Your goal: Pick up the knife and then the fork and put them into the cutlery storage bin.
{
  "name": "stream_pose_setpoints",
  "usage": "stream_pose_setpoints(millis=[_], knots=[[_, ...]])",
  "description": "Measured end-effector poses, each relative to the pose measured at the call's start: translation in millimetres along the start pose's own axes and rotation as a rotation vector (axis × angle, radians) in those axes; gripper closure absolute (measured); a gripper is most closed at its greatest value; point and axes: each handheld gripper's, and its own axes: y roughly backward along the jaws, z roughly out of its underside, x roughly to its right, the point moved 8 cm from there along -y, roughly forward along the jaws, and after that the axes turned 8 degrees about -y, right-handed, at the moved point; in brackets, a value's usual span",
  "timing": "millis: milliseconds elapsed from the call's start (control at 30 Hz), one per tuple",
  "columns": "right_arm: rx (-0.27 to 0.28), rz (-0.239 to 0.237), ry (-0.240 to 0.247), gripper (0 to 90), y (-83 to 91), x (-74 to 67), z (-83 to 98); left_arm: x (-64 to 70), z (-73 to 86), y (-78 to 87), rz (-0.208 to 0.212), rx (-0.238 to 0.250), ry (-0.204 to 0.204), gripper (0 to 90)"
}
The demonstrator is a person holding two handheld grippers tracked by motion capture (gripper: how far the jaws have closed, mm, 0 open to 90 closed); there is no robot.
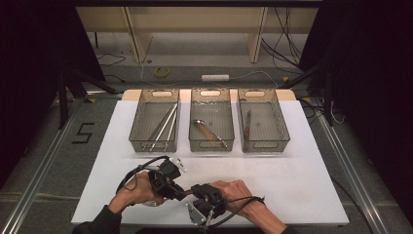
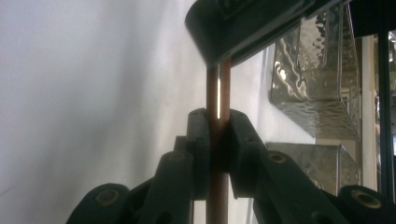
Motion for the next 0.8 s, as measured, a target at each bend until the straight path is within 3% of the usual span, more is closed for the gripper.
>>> stream_pose_setpoints(millis=[300,400,467,533,633,800], knots=[[0.007,0.014,0.006,81.9,1.6,3.3,1.9,-9.4,-0.7,20.3,-0.071,0.065,0.009,53.2],[0.011,0.018,0.007,81.8,3.1,5.3,3.1,-14.5,-1.4,29.7,-0.108,0.096,0.032,45.1],[-0.001,0.019,-0.017,81.8,4.7,5.4,5.3,-18.0,-1.3,35.1,-0.126,0.119,0.051,39.8],[-0.001,0.029,-0.006,81.8,5.6,9.1,7.8,-23.9,-1.9,40.3,-0.161,0.154,0.083,33.9],[-0.011,0.038,-0.033,81.8,7.9,11.8,14.5,-31.8,-3.4,48.6,-0.195,0.231,0.109,29.3],[-0.03,0.057,-0.06,81.7,14.0,18.7,26.5,-44.9,-0.5,61.0,-0.266,0.31,0.153,25.3]])
